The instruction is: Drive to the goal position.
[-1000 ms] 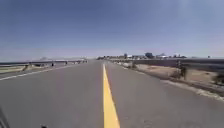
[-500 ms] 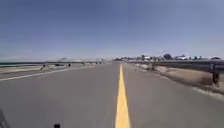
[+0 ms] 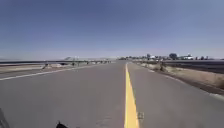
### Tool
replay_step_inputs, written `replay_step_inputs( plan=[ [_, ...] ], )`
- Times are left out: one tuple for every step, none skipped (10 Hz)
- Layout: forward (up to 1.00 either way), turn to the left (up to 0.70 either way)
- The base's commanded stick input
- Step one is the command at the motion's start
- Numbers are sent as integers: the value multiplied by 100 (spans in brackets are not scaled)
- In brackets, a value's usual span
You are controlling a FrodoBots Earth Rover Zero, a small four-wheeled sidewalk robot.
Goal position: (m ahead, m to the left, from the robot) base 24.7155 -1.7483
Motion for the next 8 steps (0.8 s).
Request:
replay_step_inputs(
  plan=[
    [85,0],
    [85,0],
    [85,0],
    [85,0],
    [85,0],
    [85,0],
    [85,0],
    [85,0]
  ],
)
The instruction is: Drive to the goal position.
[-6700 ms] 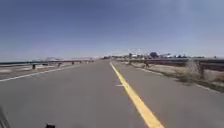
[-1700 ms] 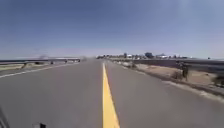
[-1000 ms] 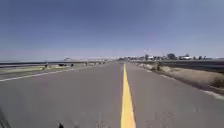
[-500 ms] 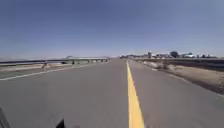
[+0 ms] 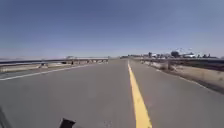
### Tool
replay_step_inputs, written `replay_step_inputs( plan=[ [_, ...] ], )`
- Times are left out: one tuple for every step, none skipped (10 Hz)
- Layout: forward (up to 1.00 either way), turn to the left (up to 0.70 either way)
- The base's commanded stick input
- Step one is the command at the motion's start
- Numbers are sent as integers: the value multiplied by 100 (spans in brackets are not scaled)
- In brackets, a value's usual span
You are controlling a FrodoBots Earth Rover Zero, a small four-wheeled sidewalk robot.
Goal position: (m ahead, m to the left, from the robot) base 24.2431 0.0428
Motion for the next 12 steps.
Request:
replay_step_inputs(
  plan=[
    [85,0],
    [85,0],
    [85,0],
    [85,0],
    [85,0],
    [85,0],
    [85,0],
    [85,0],
    [85,0],
    [85,0],
    [85,0],
    [85,0]
  ],
)
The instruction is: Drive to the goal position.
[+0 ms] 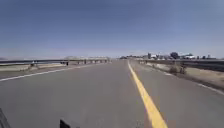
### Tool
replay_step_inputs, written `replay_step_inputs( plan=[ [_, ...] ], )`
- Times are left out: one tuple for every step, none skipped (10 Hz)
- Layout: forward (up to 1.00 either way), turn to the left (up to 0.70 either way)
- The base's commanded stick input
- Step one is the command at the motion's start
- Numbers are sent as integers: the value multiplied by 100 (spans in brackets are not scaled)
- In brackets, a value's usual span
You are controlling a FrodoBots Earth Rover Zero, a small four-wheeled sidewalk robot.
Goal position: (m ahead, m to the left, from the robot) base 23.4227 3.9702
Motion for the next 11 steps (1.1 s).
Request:
replay_step_inputs(
  plan=[
    [85,0],
    [85,0],
    [85,0],
    [85,0],
    [85,0],
    [85,0],
    [85,0],
    [85,0],
    [85,0],
    [85,0],
    [85,0]
  ],
)
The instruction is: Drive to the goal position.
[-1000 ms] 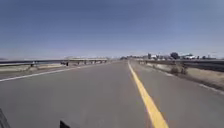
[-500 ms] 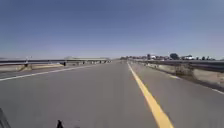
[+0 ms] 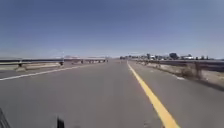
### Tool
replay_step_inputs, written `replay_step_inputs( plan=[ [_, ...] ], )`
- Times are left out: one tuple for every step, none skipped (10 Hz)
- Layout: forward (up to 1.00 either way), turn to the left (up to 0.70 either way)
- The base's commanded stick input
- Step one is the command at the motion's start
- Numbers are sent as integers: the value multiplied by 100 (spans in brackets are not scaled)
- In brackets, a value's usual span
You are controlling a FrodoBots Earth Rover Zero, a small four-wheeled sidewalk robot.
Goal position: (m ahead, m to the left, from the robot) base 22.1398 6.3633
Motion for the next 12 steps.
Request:
replay_step_inputs(
  plan=[
    [85,0],
    [85,0],
    [85,0],
    [85,0],
    [85,0],
    [85,0],
    [85,0],
    [85,0],
    [85,0],
    [85,0],
    [85,0],
    [85,0]
  ],
)
